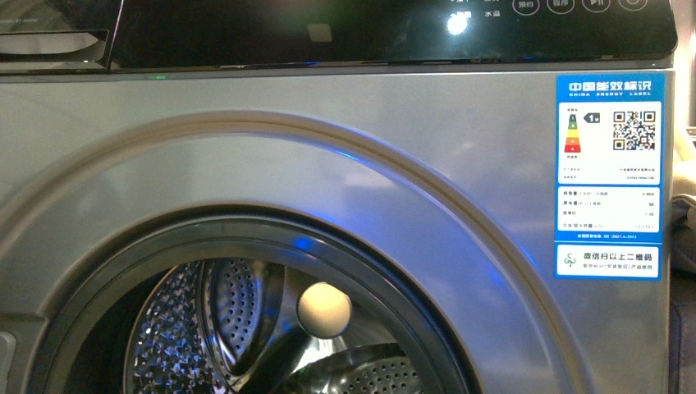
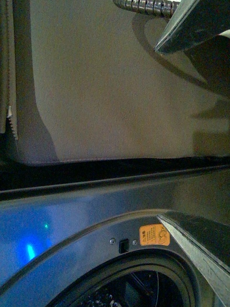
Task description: Put clothes into washing machine
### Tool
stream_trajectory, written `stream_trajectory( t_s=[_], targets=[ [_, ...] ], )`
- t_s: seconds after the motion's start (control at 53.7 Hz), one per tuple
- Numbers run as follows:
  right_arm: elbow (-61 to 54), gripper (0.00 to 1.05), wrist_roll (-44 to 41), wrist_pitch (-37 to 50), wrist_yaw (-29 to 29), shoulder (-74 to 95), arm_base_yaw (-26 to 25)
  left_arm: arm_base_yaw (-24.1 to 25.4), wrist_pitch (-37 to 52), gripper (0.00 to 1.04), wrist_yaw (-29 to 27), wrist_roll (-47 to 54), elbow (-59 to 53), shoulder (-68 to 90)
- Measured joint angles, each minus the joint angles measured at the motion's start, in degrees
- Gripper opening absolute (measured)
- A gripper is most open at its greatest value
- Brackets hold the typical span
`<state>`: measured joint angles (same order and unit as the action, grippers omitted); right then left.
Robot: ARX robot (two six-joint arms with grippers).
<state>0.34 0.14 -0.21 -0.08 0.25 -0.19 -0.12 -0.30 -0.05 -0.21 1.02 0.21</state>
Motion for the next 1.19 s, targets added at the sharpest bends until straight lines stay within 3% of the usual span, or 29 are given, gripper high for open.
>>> stream_trajectory(
  t_s=[0.949, 1.005, 1.024, 1.08, 1.191],
  targets=[
    [0.0, 0.97, 0.0, 0.0, 0.0, 0.0, 0.0, 0.0, 0.0, 0.98, 0.0, 0.0, 0.0, 0.0],
    [-0.1, 0.97, 0.4, 2.8, -8.3, 1.1, -2.4, 0.0, 0.0, 0.98, 0.0, 0.0, 0.0, 0.0],
    [-0.1, 0.97, 0.7, 6.1, -15.8, 2.6, -5.2, 0.0, 0.0, 0.98, 0.0, 0.0, 0.0, 0.0],
    [-0.1, 0.97, 1.1, 10.1, -26.6, 4.9, -9.5, 0.0, 0.0, 0.98, 0.1, 0.0, 0.0, 0.0],
    [-0.1, 0.97, 2.2, 16.1, -38.0, 9.2, -13.9, 0.0, 0.0, 0.98, 0.0, 0.0, 0.0, 0.0]
  ],
)
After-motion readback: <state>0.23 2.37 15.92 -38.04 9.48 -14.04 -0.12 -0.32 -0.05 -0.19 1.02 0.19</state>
